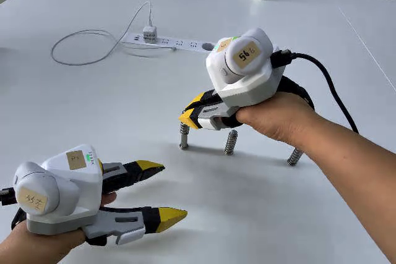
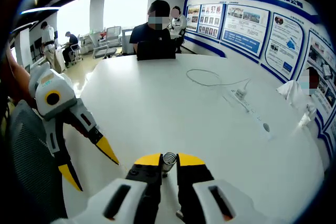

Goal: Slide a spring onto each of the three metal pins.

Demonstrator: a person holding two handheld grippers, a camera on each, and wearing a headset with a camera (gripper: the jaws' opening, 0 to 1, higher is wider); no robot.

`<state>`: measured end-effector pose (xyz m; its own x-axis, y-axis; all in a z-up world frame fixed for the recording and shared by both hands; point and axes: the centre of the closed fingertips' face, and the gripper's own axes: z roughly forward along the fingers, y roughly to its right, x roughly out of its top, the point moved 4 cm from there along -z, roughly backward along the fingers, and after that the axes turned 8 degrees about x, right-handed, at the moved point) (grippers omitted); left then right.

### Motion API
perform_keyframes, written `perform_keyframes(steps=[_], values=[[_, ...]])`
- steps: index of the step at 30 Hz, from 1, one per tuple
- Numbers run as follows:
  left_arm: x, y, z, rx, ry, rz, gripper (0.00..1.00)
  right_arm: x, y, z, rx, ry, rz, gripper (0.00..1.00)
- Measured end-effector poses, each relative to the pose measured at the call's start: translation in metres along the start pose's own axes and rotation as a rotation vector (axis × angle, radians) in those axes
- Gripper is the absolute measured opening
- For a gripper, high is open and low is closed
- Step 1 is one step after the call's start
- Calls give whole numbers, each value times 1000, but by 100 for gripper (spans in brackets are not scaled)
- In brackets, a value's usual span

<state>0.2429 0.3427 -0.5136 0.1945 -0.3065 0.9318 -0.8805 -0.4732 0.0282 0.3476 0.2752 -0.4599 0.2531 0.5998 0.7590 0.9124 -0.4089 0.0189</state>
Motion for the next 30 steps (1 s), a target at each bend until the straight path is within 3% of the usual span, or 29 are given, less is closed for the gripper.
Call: perform_keyframes(steps=[30], values=[[-1,-1,-1,5,1,-4,53,-15,-8,12,8,-37,14,12]])
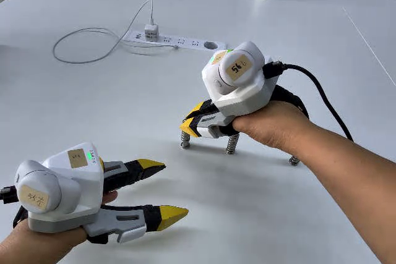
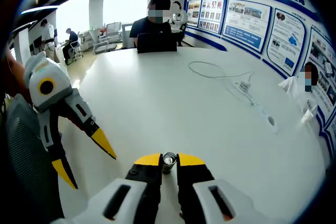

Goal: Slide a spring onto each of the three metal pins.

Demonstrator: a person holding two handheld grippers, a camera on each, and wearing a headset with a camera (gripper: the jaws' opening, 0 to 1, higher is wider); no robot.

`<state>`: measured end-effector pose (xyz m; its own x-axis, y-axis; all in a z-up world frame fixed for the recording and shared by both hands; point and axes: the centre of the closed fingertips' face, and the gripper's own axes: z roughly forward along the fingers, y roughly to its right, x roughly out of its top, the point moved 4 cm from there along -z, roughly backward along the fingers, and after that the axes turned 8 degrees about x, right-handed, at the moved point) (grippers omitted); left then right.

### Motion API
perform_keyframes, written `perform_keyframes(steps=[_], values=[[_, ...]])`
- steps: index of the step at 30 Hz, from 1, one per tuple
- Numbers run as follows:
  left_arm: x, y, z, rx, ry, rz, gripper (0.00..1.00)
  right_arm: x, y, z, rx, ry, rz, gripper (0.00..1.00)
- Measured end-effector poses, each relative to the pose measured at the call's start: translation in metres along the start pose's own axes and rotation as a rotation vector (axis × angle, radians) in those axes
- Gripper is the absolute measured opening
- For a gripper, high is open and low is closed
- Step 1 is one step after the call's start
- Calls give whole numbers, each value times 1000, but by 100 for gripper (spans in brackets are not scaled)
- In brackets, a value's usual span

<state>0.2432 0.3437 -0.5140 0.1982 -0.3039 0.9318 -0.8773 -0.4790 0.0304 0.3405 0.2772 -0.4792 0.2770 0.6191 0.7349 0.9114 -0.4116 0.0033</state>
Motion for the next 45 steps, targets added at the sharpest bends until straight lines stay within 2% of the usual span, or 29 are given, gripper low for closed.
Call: perform_keyframes(steps=[26,45], values=[[0,-1,-1,0,-3,-2,53,-12,5,11,10,-20,14,12],[0,-1,-1,4,-2,-2,53,-13,3,6,-3,0,21,16]])
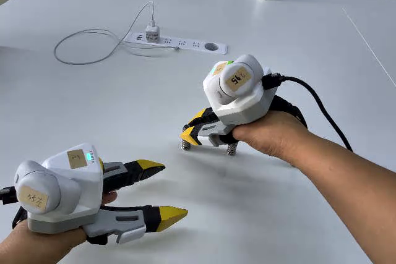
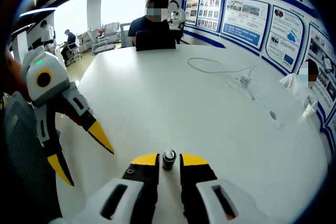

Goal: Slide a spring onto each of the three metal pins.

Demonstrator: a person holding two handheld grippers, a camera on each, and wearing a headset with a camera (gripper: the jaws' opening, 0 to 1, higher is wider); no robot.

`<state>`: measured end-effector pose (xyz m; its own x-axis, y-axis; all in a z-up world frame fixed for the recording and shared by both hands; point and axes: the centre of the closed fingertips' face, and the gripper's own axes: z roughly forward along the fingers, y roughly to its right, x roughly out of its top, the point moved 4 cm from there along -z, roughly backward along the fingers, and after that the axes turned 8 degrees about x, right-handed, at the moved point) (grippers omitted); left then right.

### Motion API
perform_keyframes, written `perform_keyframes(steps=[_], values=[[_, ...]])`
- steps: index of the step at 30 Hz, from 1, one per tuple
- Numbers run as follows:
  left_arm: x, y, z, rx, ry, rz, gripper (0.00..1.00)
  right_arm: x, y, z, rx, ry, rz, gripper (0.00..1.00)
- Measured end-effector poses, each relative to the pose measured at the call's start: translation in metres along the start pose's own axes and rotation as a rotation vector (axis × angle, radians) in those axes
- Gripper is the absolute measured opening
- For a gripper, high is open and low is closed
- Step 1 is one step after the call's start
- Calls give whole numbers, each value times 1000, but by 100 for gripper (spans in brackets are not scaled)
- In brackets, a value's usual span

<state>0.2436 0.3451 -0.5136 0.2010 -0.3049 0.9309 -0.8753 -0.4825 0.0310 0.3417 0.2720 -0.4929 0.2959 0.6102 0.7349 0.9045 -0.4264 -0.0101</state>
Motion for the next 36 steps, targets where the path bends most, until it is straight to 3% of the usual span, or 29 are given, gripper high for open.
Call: perform_keyframes(steps=[36], values=[[1,0,3,2,2,-6,54,-23,-18,-24,-20,19,13,20]])
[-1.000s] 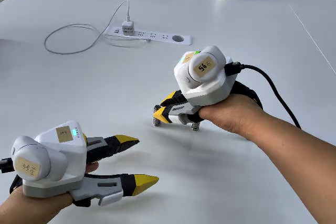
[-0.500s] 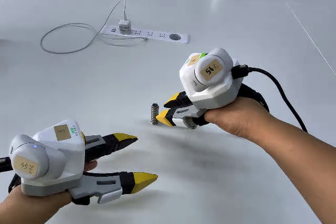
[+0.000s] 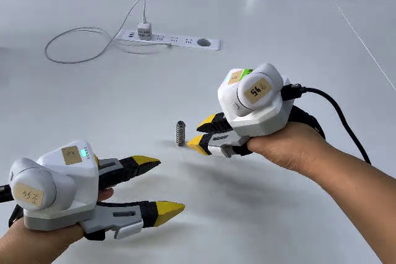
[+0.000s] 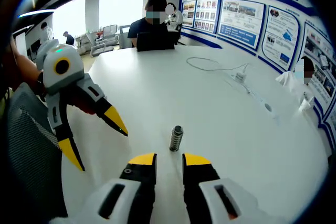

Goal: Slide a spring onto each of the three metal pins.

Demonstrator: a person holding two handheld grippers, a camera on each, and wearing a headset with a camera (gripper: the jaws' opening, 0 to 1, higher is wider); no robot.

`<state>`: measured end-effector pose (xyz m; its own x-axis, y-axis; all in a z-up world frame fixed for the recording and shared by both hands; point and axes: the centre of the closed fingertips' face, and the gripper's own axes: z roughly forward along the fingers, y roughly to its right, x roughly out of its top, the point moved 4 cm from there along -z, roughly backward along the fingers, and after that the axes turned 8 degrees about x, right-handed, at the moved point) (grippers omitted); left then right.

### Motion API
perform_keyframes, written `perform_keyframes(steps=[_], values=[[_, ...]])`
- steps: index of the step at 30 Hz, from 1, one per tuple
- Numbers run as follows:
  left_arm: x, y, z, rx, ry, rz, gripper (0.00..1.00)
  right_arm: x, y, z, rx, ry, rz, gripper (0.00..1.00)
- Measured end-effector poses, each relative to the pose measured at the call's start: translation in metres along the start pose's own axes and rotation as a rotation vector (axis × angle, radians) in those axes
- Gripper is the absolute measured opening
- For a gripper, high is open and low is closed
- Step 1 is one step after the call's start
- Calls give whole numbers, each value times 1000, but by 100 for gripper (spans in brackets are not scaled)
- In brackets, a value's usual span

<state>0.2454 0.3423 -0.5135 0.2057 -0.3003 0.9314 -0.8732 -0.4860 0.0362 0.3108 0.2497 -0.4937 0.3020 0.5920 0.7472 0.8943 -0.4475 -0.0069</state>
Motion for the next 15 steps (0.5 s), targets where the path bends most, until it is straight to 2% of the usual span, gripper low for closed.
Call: perform_keyframes(steps=[15], values=[[2,1,0,0,0,2,55,-12,-10,-8,1,-1,10,21]])
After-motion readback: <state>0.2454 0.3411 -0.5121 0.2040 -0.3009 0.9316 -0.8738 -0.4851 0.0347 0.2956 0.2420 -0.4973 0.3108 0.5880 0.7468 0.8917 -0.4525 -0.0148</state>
